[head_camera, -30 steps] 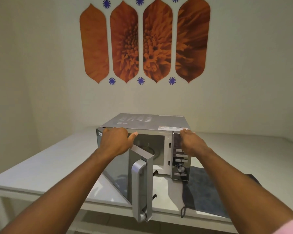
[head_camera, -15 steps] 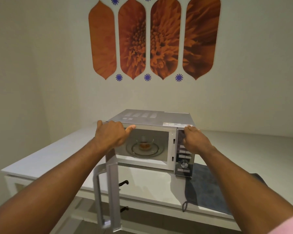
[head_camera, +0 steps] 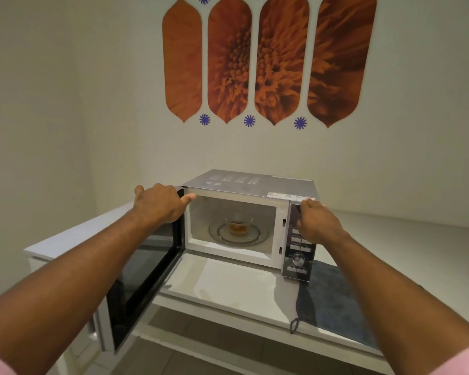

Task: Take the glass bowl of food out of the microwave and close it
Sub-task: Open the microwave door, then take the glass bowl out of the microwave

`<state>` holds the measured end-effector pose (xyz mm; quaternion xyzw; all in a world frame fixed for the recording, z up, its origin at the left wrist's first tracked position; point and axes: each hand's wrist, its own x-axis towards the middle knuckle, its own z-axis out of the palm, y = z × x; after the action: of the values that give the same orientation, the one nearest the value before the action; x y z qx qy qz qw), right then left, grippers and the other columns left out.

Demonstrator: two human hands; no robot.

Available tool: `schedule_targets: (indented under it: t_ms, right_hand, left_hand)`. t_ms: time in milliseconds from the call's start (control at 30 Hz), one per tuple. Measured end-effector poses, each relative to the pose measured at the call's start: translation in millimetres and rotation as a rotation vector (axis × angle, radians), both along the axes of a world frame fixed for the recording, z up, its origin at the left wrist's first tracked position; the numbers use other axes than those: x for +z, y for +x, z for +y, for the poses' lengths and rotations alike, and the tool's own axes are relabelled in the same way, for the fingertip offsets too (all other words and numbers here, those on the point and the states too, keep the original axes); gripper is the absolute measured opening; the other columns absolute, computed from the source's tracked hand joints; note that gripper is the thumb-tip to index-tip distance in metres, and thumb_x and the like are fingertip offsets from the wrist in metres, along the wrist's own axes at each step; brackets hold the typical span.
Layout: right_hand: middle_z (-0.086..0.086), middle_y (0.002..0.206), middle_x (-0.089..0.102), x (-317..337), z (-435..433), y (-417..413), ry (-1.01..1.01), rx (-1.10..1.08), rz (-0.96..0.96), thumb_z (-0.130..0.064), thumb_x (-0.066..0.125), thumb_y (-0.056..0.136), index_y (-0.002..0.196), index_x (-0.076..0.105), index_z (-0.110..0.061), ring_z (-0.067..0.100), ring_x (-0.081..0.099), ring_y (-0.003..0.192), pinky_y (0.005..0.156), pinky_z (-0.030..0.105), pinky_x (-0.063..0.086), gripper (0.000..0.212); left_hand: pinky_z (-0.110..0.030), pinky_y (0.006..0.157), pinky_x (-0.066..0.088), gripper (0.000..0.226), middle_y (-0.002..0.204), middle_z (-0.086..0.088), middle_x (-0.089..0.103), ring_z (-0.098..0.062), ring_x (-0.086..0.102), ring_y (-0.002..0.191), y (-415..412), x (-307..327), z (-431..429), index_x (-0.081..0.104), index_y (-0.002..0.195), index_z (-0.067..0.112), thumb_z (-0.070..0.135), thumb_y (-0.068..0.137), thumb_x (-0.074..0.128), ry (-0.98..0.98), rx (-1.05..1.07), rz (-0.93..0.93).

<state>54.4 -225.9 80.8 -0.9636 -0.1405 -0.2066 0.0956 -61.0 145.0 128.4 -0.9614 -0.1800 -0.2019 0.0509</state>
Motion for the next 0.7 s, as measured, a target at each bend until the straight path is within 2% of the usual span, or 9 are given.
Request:
schedule_targets:
  t_ms: [167,367,433,500,567,600,633,700]
  right_hand:
    - [0.014,0.140,0.057,-2,-2,0,-0.010,0.015,-0.015,-0.031,0.064,0.093,0.142,0.049,-0.009,0.032,0.056,0.125,0.104,0.046,0.052,0.055]
    - [0.014,0.136,0.059,-7,-3,4,-0.048,0.031,-0.079,-0.033,0.065,0.091,0.139,0.051,-0.007,0.030,0.056,0.122,0.105,0.045,0.049,0.056]
    - [0.016,0.136,0.059,-9,0,3,-0.040,0.022,-0.097,-0.033,0.062,0.092,0.139,0.051,-0.005,0.032,0.055,0.124,0.108,0.046,0.046,0.056]
    - [0.017,0.140,0.058,-16,7,0,0.029,0.039,-0.181,-0.031,0.060,0.092,0.141,0.049,-0.004,0.033,0.055,0.127,0.111,0.049,0.044,0.057]
    - [0.015,0.140,0.060,-26,18,-7,0.156,0.125,-0.321,-0.026,0.059,0.091,0.141,0.049,-0.006,0.033,0.057,0.127,0.110,0.050,0.045,0.054]
    - [0.014,0.139,0.062,-32,26,-10,0.218,0.182,-0.376,-0.025,0.059,0.092,0.141,0.050,-0.007,0.032,0.058,0.127,0.109,0.049,0.046,0.053]
    - [0.013,0.140,0.063,-37,36,-13,0.277,0.240,-0.391,-0.024,0.059,0.093,0.142,0.052,-0.008,0.031,0.059,0.128,0.108,0.048,0.046,0.052]
    - [0.012,0.142,0.063,-49,56,-20,0.398,0.343,-0.307,-0.024,0.059,0.097,0.145,0.053,-0.010,0.028,0.059,0.130,0.112,0.045,0.046,0.050]
  left_hand:
    - [-0.057,0.109,0.034,0.075,0.064,0.000,0.052,-0.023,0.057,0.078,-10,-11,-1,0.049,0.066,0.018,0.078,0.096,0.017,0.055,0.018,-0.017]
    - [-0.058,0.110,0.035,0.078,0.062,0.000,0.048,-0.024,0.056,0.078,-16,-17,-8,0.053,0.068,0.016,0.078,0.095,0.014,0.043,0.064,0.002]
    - [-0.060,0.113,0.032,0.084,0.068,-0.002,0.057,-0.025,0.059,0.081,-17,-22,-11,0.062,0.077,0.014,0.080,0.094,0.013,0.031,0.089,-0.010]
    - [-0.061,0.115,0.027,0.088,0.093,-0.010,0.072,-0.030,0.066,0.098,-18,-32,-15,0.070,0.101,0.010,0.080,0.095,0.017,0.101,0.110,-0.073]
    - [-0.060,0.116,0.025,0.079,0.114,-0.013,0.074,-0.032,0.064,0.117,-14,-46,-21,0.070,0.115,0.009,0.073,0.098,0.026,0.176,0.053,-0.213]
    - [-0.059,0.116,0.025,0.071,0.116,-0.010,0.074,-0.031,0.063,0.119,-10,-53,-27,0.070,0.115,0.010,0.068,0.099,0.033,0.156,-0.017,-0.299]
    - [-0.058,0.117,0.026,0.061,0.114,-0.009,0.076,-0.030,0.065,0.119,-5,-60,-32,0.071,0.115,0.011,0.062,0.100,0.039,0.088,-0.085,-0.379]
    - [-0.056,0.115,0.033,0.050,0.111,-0.013,0.078,-0.035,0.068,0.115,11,-77,-40,0.073,0.118,0.009,0.049,0.101,0.049,-0.179,-0.167,-0.508]
